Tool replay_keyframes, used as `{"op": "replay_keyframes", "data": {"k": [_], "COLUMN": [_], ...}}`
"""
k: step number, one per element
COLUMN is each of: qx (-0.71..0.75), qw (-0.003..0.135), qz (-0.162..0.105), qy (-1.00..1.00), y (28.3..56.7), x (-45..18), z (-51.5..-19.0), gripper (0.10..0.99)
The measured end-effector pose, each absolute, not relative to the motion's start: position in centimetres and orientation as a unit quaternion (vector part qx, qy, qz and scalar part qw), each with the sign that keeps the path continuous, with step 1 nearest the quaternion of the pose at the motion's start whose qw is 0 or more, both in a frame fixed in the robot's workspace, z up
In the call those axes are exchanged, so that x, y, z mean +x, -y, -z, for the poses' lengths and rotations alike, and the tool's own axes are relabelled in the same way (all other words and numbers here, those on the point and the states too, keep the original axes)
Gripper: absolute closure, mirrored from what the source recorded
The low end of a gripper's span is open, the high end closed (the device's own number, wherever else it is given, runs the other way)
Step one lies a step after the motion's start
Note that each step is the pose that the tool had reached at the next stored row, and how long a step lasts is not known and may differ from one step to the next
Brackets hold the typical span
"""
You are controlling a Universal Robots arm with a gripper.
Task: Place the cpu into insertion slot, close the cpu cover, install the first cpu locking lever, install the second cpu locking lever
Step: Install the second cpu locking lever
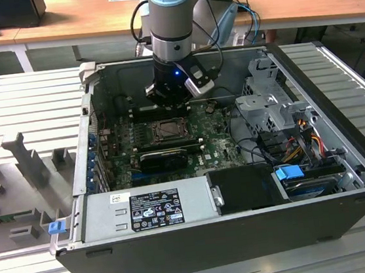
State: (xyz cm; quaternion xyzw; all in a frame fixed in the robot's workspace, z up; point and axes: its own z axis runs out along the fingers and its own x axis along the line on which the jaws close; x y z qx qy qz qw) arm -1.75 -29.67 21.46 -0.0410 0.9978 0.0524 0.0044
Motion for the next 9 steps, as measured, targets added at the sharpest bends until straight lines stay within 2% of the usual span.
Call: {"op": "replay_keyframes", "data": {"k": [9], "qx": [-0.041], "qw": [0.004], "qz": [-0.052], "qy": [-0.998], "y": [29.94], "x": [-1.75], "z": [-22.4], "gripper": [0.98]}}
